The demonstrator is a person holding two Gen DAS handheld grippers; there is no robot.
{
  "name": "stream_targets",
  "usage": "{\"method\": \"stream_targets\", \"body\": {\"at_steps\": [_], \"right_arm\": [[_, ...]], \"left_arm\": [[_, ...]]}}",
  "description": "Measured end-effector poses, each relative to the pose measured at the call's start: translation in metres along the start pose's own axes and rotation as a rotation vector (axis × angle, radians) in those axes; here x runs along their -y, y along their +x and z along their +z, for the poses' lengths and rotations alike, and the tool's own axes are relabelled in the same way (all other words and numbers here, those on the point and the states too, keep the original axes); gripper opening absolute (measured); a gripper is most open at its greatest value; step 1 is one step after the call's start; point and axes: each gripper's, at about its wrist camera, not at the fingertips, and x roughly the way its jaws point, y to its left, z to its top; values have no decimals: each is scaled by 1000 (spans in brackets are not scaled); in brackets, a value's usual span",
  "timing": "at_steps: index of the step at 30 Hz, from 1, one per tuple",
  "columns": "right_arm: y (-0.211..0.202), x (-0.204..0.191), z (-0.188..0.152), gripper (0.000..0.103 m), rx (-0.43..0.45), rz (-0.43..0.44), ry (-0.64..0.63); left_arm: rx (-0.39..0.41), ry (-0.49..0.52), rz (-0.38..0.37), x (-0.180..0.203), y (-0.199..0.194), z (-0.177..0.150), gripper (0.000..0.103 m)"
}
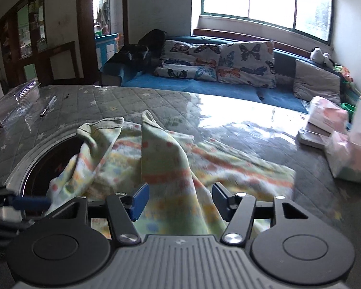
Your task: Fold clothes
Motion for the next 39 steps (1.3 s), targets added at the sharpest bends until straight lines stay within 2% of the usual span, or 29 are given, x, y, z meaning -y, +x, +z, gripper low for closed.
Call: {"method": "stream_targets", "body": {"at_steps": [6,9,11,13,16,18,26,31,36,39], "right_arm": [[36,-3,19,58,-18,20,-21],[55,1,22,52,-43,34,-7],[65,4,22,39,-65,58,16],[68,7,20,32,-70,64,31],[66,12,18,12,-67,65,51],[61,16,16,7,-61,67,68],[2,35,12,5,67,3,106],[-61,65,-3,5,171,-68,184],[-117,97,-41,5,226,-167,260],[-141,117,-71,5,222,-235,334]], "left_arm": [[-5,-5,-20,-2,1,2,40],[-12,-7,-29,-3,1,3,41],[-10,-19,-40,-3,0,4,43],[-3,-19,-45,-3,-2,7,45],[5,-12,-42,-1,-1,11,45],[1,-8,-40,1,3,14,45],[-20,18,-7,5,19,13,42],[-8,14,1,3,15,11,21],[4,1,13,-3,6,8,10],[13,-12,27,-8,-1,6,7]]}}
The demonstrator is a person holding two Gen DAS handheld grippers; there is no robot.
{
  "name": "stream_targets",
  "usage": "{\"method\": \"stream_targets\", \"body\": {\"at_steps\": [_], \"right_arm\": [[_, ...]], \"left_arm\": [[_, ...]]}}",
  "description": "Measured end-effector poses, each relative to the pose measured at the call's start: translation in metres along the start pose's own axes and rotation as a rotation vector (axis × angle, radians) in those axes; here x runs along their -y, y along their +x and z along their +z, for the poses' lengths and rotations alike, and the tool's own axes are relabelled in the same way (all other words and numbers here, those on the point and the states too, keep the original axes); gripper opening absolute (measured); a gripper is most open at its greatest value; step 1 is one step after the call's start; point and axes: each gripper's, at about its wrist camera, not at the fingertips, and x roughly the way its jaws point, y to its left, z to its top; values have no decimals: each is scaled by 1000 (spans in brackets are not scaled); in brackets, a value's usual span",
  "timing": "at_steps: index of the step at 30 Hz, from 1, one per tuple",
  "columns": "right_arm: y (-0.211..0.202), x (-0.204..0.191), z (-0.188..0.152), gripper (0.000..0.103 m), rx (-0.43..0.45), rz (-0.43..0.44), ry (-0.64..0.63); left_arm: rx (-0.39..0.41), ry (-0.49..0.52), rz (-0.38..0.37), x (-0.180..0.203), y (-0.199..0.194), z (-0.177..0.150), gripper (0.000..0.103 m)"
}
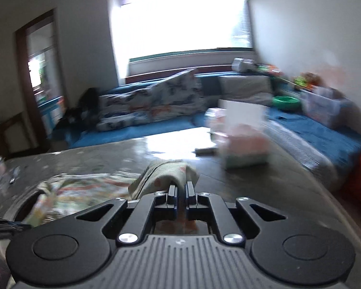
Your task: Fold clothes
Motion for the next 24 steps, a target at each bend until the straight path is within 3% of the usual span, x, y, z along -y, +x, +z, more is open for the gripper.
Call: {"method": "stream_targets", "body": {"at_steps": [7,10,11,12,17,19,24], "right_arm": [[-24,65,-55,7,-96,-147,157],[-29,81,-77,16,-140,-190,203],[-33,84,-81,27,-143,-202,217],[-38,85,-86,31,-139,-220,224],[-64,87,-78,34,-48,-329,230],[-69,82,-70,34,-12,-320,211],[-51,43,-53,34,-7,-117,126]], "left_arm": [[27,-36,31,-18,-26,-13,5],[33,-58,36,-28,-37,-23,5],[32,-67,38,-31,-41,-27,5],[31,-78,37,-35,-43,-30,5],[17,-101,37,-44,-47,-40,5],[10,-105,38,-45,-48,-43,5],[13,-105,45,-44,-51,-45,5]]}}
